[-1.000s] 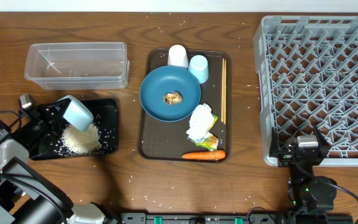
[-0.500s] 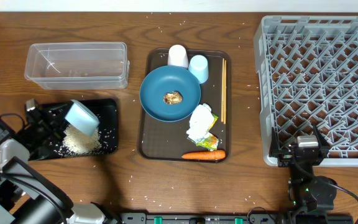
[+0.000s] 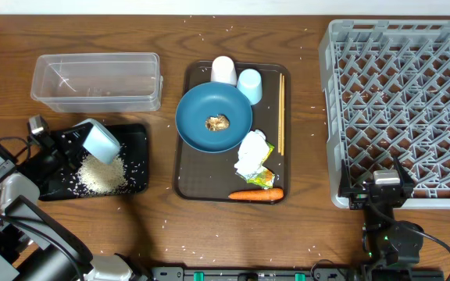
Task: Sort waste into correct bins and load items into the dishwasher rack
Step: 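Tilt the bowl with the left gripper to pour rice onto the black tray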
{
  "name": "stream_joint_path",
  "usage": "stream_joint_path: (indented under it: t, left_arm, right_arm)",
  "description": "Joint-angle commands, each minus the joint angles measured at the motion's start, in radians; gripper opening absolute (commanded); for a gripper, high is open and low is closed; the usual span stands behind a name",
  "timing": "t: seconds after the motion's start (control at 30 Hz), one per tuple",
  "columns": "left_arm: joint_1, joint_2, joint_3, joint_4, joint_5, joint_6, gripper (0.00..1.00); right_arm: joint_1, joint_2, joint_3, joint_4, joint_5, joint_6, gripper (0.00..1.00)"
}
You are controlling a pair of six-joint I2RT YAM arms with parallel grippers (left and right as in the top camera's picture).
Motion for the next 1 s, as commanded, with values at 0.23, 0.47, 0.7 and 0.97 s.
stream_joint_path:
  t: [0.23, 0.47, 0.7, 0.97]
  left_arm:
    - [-0.006, 0.0, 0.006, 0.046, -0.065, 0.116, 0.06]
    - [-0.011, 0.0, 0.006, -0.001, 0.027, 0.119, 0.06]
    - [-0.015, 0.0, 0.006, 0.042, -0.009, 0.139, 0.06]
    - [-0.018, 0.001, 0.006, -0.014, -0.003, 0.084, 0.06]
  right_arm:
    - [-0.008, -0.006, -0.001, -0.005, 0.009, 0.004, 0.99]
    - [-0.008, -0.006, -0.001, -0.005, 0.009, 0.004, 0.99]
    - [-0.008, -0.006, -0.001, -0.005, 0.009, 0.004, 0.99]
    - [-0.008, -0.006, -0.001, -0.005, 0.009, 0.004, 0.99]
